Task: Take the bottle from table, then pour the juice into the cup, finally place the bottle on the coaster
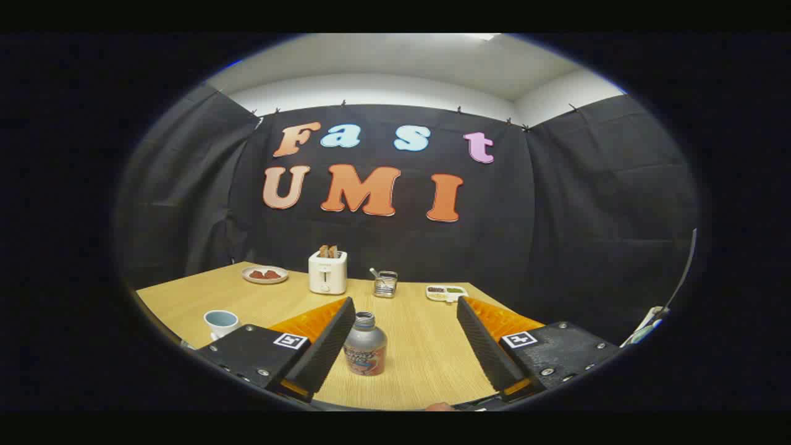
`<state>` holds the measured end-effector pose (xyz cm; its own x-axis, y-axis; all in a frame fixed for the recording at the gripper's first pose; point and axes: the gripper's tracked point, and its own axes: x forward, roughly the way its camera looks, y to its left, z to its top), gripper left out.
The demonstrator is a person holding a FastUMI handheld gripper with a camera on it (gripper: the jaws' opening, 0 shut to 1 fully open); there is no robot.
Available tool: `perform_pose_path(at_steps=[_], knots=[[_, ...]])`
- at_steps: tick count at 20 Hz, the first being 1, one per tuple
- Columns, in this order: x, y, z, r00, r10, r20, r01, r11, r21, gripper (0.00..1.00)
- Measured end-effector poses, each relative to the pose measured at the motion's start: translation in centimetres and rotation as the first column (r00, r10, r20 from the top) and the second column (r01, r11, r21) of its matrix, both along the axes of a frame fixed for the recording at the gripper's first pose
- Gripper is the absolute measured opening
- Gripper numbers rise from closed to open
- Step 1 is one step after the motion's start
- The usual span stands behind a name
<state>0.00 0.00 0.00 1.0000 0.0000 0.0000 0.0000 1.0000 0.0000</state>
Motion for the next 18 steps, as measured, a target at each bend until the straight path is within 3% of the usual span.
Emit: perform_pose_path(at_steps=[18], knots=[[0.1, -3.3, -2.2, 0.995, -0.080, -0.053, 0.082, 0.996, 0.046, 0.98]])
